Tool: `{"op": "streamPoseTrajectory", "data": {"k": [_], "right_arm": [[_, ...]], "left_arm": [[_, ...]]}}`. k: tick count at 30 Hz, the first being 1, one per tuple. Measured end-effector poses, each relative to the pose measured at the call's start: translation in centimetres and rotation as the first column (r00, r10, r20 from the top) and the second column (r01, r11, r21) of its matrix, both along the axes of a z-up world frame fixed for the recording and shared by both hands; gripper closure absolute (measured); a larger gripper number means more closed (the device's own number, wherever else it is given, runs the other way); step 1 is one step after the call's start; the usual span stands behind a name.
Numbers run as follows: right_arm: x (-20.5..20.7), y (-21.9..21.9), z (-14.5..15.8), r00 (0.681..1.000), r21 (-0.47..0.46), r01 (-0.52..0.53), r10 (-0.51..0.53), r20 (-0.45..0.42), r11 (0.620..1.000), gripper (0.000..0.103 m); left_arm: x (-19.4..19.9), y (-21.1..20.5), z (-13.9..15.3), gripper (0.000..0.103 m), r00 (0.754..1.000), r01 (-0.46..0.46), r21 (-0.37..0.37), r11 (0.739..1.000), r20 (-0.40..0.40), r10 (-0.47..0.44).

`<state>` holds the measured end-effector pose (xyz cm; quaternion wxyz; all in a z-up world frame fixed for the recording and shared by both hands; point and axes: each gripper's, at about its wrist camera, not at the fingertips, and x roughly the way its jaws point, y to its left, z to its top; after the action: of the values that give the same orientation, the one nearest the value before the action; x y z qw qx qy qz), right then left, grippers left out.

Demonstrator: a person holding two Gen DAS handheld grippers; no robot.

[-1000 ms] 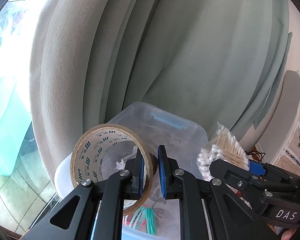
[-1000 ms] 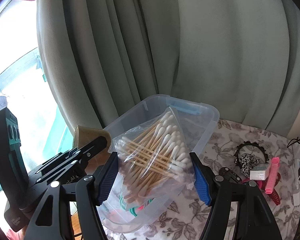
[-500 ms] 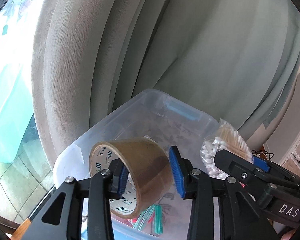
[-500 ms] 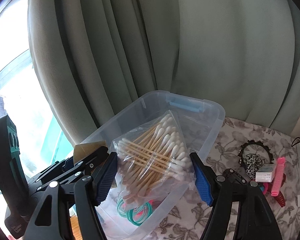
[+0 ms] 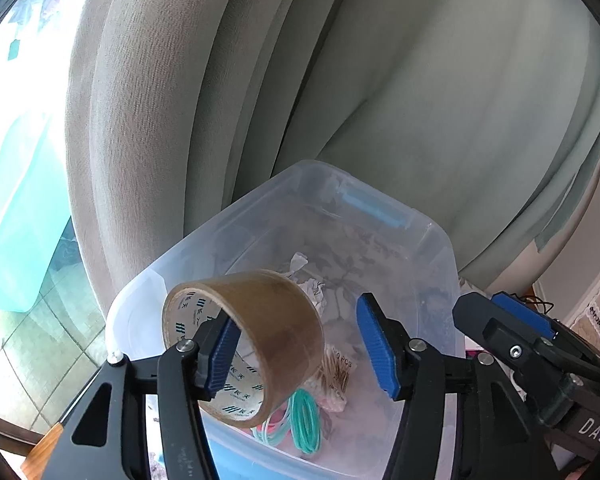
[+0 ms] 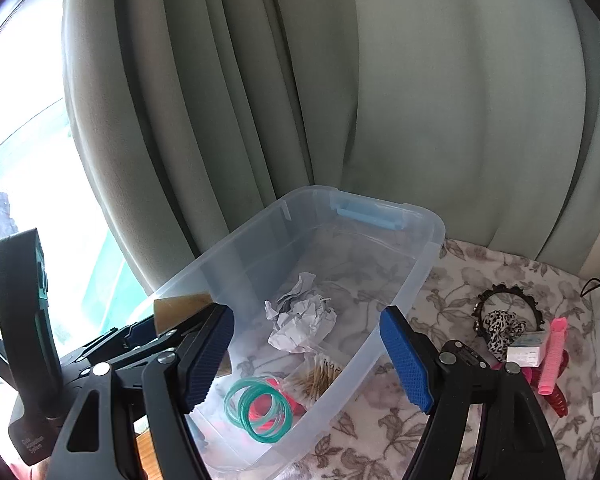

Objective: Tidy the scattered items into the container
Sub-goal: 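Open the left tool to drop the tape roll while the right tool releases the swab bag, then move the left tool toward the white claw clip while the right tool approaches the red claw clip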

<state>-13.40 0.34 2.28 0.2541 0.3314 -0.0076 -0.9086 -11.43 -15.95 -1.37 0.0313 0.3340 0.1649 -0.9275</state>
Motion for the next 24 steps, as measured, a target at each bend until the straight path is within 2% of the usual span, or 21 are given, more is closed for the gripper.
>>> {"op": "streamPoseTrajectory", "data": {"k": [8,24], "right_arm": [[1.1,0.7,1.0,1.0,-0.007,0.005,-0.005,-0.023,1.0,0.024],[4.9,5.1,3.1,0.995,-0.082,0.069,-0.074,-0.059,0.994,0.024]], "left_arm": [[0.2,1.2,1.1,0.041,1.0,0.003,-0.074,0.997,0.003,-0.003],[4.0,3.7,4.5,0.041,0.999,0.026,-0.098,0.995,-0.031,-0.03]]}}
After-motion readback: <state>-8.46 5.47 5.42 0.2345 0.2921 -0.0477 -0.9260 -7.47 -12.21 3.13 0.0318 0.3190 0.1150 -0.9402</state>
